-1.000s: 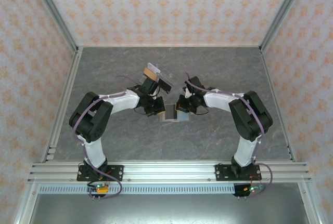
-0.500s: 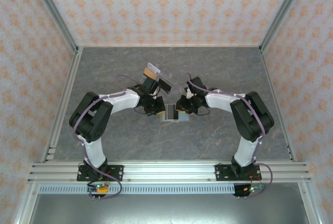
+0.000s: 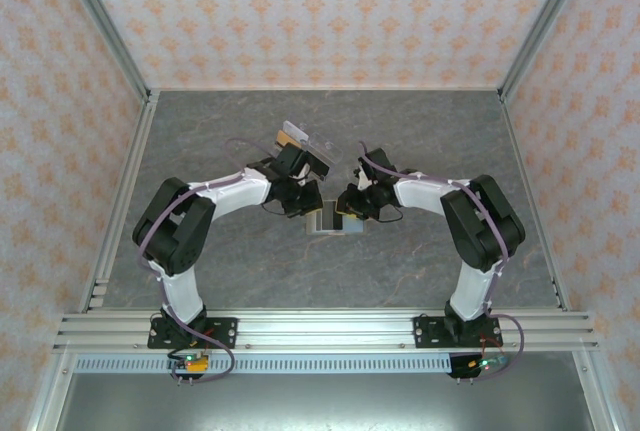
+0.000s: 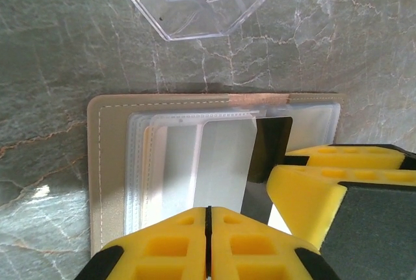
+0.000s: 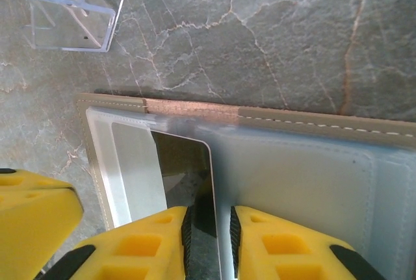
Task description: Take the credit cards out of the card holder
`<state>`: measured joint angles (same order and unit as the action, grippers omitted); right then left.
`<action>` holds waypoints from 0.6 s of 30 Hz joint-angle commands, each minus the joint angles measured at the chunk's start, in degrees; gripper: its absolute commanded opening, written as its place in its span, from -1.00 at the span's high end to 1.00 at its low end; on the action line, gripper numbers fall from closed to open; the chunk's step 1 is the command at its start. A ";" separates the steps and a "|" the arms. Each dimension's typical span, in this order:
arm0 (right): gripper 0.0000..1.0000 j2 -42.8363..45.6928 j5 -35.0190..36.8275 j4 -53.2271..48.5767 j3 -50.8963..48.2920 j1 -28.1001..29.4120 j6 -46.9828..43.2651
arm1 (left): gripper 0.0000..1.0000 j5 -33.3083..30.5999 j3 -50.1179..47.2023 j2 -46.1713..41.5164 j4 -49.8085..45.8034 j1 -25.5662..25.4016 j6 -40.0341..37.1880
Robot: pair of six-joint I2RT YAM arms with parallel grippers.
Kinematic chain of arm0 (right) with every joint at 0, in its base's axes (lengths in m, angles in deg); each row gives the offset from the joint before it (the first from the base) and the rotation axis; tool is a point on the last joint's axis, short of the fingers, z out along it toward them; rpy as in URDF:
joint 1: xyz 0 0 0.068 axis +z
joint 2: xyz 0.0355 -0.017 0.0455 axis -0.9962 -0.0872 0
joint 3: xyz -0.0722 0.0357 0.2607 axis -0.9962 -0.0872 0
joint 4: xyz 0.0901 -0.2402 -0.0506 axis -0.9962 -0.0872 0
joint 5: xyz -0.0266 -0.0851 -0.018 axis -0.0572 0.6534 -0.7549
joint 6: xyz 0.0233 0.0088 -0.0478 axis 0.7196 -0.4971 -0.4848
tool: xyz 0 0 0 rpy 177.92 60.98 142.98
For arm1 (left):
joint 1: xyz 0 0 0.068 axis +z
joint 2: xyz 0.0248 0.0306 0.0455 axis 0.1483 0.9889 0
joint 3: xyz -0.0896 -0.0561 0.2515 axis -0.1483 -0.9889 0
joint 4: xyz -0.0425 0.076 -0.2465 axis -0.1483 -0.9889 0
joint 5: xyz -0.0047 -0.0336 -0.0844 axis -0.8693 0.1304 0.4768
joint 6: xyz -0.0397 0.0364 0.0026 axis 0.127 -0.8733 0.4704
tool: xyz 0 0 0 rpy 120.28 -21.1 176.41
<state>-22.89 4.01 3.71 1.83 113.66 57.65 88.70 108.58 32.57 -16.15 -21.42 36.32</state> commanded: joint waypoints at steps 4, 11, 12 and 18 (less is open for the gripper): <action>0.50 -1.63 -1.89 0.81 0.97 -0.18 -0.24 | 0.84 -0.82 0.27 3.23 -0.58 -0.28 0.73; 0.54 -2.73 -3.61 2.69 1.19 -0.19 0.55 | 0.85 -2.37 -0.26 3.58 -2.64 -0.32 0.75; 0.57 -2.75 -3.51 2.81 1.24 -0.15 0.62 | 0.85 -2.56 -0.33 3.52 -2.70 -0.29 0.82; 0.80 -0.90 -0.83 2.39 0.29 -0.56 0.91 | 0.85 -3.27 -0.40 3.05 -2.90 -0.28 1.03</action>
<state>-24.20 1.32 5.62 1.98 113.44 58.33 88.44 108.58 35.22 -16.15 -21.47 36.54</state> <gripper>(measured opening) 0.121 0.076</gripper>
